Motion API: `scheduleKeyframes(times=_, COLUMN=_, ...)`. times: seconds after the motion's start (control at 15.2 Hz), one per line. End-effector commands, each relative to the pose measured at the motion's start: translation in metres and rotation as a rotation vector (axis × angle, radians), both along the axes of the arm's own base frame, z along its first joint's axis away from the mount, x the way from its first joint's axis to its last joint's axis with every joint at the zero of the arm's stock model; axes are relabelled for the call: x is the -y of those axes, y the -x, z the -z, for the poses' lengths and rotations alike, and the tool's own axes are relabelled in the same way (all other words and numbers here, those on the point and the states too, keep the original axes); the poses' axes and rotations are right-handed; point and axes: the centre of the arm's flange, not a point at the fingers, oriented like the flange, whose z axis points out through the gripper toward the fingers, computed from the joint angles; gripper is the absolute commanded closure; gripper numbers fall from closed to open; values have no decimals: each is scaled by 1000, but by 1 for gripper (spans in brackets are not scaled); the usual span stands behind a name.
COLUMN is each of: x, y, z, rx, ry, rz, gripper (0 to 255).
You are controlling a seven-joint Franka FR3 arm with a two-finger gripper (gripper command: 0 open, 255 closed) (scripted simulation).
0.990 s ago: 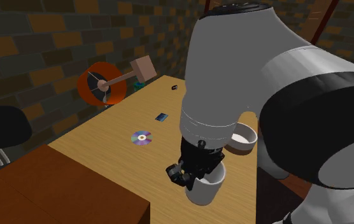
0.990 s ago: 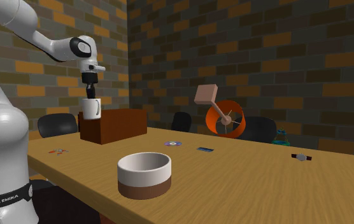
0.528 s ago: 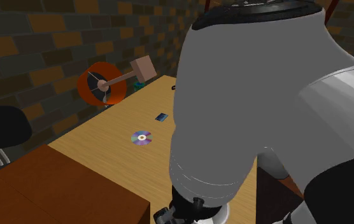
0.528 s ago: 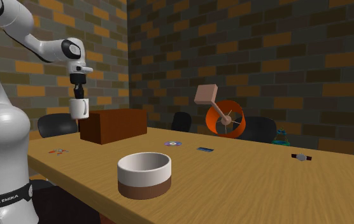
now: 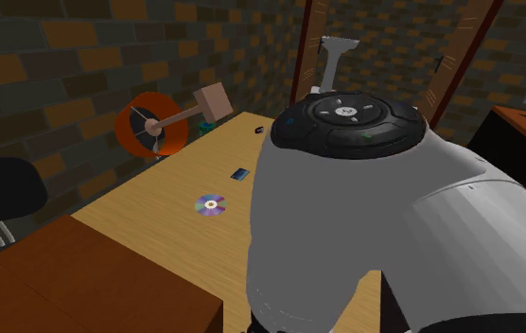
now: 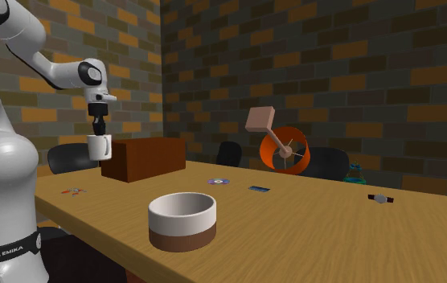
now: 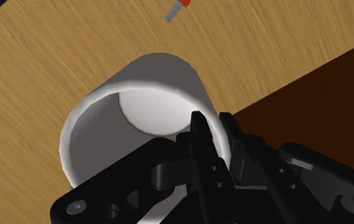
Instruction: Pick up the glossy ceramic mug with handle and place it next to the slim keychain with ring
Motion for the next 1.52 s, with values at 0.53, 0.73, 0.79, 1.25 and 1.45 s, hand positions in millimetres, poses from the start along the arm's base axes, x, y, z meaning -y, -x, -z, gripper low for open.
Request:
scheduleKeyframes(times=0.53, x=1, y=0, z=53, rx=0, ry=-1, rz=0, gripper=255)
scheduleKeyframes(times=0.73, x=1, y=0, z=68, rx=0, ry=-1, rz=0, gripper=255)
scheduleKeyframes(times=0.79, x=1, y=0, z=74, rx=0, ry=-1, rz=0, gripper=255)
scheduleKeyframes(times=1.25, x=1, y=0, z=111, rx=0, ry=-1, rz=0, gripper=255)
scheduleKeyframes(times=1.45, x=1, y=0, z=121, rx=0, ry=-1, rz=0, gripper=255)
